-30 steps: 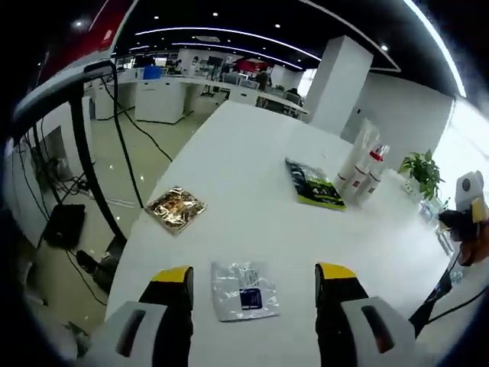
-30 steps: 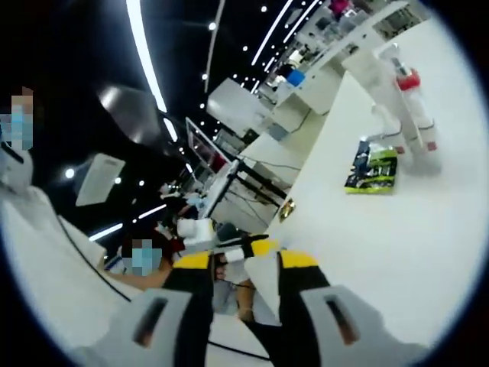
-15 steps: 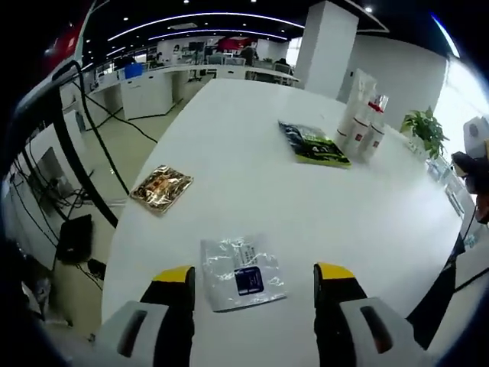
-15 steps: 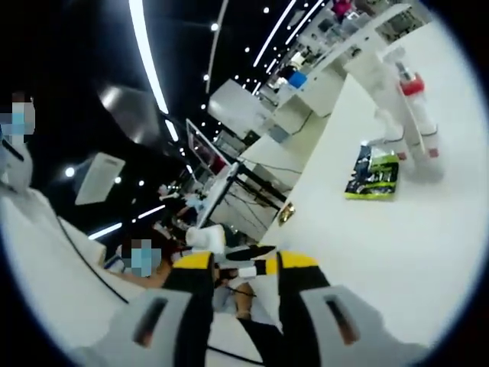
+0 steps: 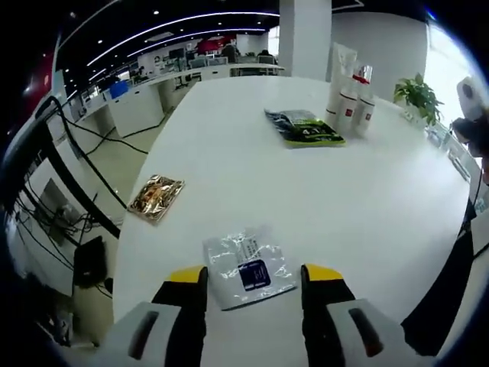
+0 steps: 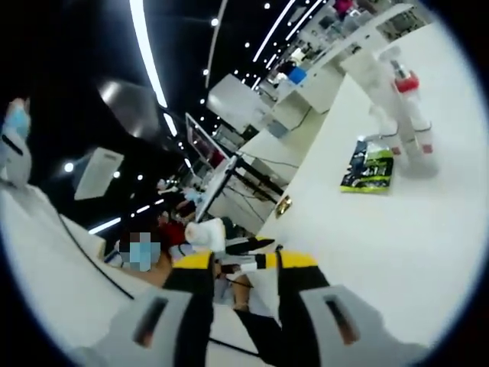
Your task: Arrange the skincare products in the storage area until every visible bottle or jar stands upright without overlapping.
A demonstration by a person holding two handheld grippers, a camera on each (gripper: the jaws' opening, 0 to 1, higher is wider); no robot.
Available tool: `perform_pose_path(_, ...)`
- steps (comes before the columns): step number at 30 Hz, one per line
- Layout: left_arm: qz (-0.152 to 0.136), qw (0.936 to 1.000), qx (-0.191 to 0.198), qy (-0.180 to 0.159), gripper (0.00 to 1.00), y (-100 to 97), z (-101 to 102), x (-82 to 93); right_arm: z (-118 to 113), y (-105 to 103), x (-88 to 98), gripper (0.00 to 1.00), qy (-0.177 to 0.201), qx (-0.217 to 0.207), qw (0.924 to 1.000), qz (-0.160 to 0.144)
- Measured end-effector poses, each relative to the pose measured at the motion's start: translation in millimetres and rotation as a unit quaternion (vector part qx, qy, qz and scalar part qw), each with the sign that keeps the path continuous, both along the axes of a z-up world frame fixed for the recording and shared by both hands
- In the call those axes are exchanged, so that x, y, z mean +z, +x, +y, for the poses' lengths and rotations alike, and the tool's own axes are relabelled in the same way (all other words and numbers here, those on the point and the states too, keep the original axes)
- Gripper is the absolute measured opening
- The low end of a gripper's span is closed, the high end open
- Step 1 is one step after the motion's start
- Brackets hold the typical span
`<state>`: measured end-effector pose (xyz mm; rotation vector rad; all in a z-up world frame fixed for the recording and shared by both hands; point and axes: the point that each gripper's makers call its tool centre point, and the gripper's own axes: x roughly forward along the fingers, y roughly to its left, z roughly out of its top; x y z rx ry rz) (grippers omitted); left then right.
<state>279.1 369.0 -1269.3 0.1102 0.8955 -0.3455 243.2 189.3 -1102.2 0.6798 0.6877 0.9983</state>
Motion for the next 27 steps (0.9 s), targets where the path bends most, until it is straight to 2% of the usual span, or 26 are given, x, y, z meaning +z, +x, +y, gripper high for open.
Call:
perform_pose_path(2,0.019,0.9998,0.003,-0.003,0.42,-4.9,-1.0,-0.9,0.7,-0.5,0.3,0.3,-0.001,0.003,1.0,0.001)
perform_pose_path(9,0.023,0.9997,0.004,0.0,0.41,7.5,-0.6,-1.7,1.7,3.2,9.6,0.3,0.002,0.006,1.0,-0.006)
perform_pose_path(11,0.026,0.9991,0.028,-0.02,0.41,10.5,-2.2,-0.7,2.1,3.0,9.0,0.3,0.001,0.011,0.9999,-0.008)
perform_pose_path(15,0.023,0.999,0.023,-0.03,0.41,11.8,-2.7,0.2,1.3,3.6,4.0,0.3,-0.006,0.009,0.9999,-0.005)
perform_pose_path(18,0.014,0.9984,0.032,-0.043,0.41,14.4,-1.2,4.3,2.7,3.3,7.6,0.3,0.004,0.0,1.0,-0.005)
perform_pose_path(22,0.003,0.9962,0.05,-0.071,0.41,15.5,-5.5,11.5,7.4,0.3,2.9,0.3,0.004,0.006,1.0,0.0)
perform_pose_path(27,-0.015,0.9962,0.03,-0.081,0.41,16.4,-13.8,24.9,12.2,8.0,0.0,0.3,0.005,0.007,1.0,0.004)
